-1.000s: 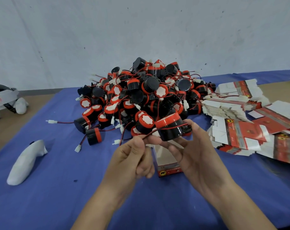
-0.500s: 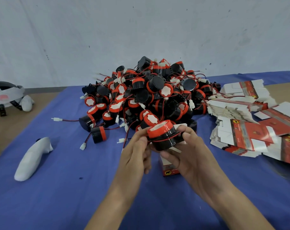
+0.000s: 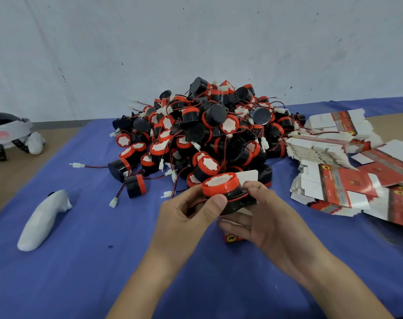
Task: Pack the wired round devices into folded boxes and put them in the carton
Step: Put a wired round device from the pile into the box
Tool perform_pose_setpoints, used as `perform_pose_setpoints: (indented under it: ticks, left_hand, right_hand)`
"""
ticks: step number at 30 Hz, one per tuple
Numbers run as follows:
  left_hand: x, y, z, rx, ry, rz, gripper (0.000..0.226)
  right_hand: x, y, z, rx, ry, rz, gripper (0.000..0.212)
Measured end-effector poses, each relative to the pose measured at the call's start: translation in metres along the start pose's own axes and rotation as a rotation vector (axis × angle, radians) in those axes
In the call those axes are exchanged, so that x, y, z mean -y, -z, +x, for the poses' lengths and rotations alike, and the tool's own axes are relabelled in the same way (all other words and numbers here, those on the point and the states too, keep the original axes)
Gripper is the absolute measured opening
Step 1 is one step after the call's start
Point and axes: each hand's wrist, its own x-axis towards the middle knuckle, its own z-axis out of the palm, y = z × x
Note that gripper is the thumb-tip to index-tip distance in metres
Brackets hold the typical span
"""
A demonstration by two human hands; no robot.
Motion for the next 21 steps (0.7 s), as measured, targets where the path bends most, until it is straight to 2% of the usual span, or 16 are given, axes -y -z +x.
perform_pose_setpoints:
  ticks: [4, 8, 12, 17, 21]
  left_hand:
    - [-0.001, 0.001, 0.001, 0.024, 0.031, -0.020, 0.023]
    - [-0.001, 0.001, 0.003, 0.023, 0.038, -0.014, 0.027]
    - [-0.002, 0.000, 0.003, 0.037, 0.051, 0.005, 0.030]
    - [-0.003, -0.002, 0.003, 0.032, 0.076, 0.004, 0.027]
    - [-0.004, -0.002, 0.002, 0.035, 0.079, 0.013, 0.031]
  right_hand:
    - [0.007, 0.008, 0.001, 0.016, -0.045, -0.122, 0.029]
    - [0.013, 0.011, 0.000, 0.004, -0.083, -0.223, 0.032]
    - [0.015, 0.015, -0.001, 0.004, -0.070, -0.246, 0.018]
    - [0.016, 0.019, -0.002, 0.029, -0.053, -0.276, 0.012]
    - [0.016, 0.025, -0.003, 0.043, -0.081, -0.287, 0.020]
